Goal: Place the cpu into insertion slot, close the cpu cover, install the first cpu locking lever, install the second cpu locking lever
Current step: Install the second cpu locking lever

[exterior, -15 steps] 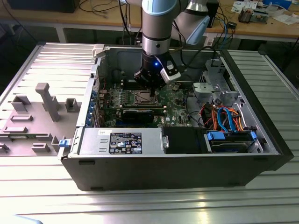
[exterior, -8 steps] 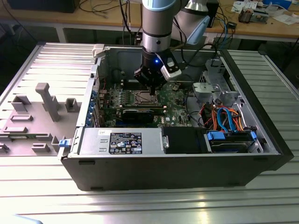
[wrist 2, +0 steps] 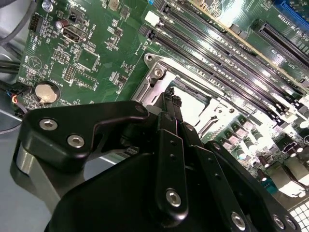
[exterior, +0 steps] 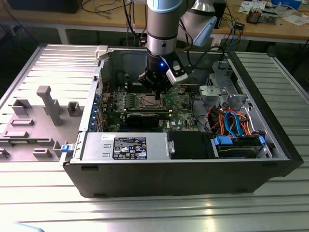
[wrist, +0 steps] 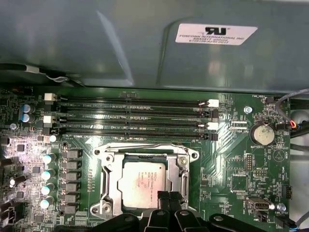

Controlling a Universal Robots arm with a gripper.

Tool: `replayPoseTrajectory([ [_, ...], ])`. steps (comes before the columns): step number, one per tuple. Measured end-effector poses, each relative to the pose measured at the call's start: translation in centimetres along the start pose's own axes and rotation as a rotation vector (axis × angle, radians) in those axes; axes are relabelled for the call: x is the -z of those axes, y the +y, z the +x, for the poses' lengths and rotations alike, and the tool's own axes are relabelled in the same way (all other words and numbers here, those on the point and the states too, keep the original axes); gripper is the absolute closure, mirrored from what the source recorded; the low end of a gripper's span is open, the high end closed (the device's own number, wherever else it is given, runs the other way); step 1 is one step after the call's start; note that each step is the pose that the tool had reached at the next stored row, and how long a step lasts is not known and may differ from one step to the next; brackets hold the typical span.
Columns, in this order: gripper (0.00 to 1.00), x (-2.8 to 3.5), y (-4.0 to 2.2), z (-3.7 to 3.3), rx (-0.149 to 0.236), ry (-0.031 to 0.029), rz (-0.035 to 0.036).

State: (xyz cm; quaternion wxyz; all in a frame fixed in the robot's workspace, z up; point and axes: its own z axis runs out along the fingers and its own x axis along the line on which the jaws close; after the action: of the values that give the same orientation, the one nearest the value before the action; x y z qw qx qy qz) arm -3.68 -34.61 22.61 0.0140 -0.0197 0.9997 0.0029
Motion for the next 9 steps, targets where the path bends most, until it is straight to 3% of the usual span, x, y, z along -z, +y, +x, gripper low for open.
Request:
replayPoseTrajectory([
  [4, 0.89, 0.73, 0.0, -0.03, 0.0, -0.0001, 0.0001],
  [9, 0.89, 0.71, -0.3, -0.01, 0.0, 0.0, 0.0028],
])
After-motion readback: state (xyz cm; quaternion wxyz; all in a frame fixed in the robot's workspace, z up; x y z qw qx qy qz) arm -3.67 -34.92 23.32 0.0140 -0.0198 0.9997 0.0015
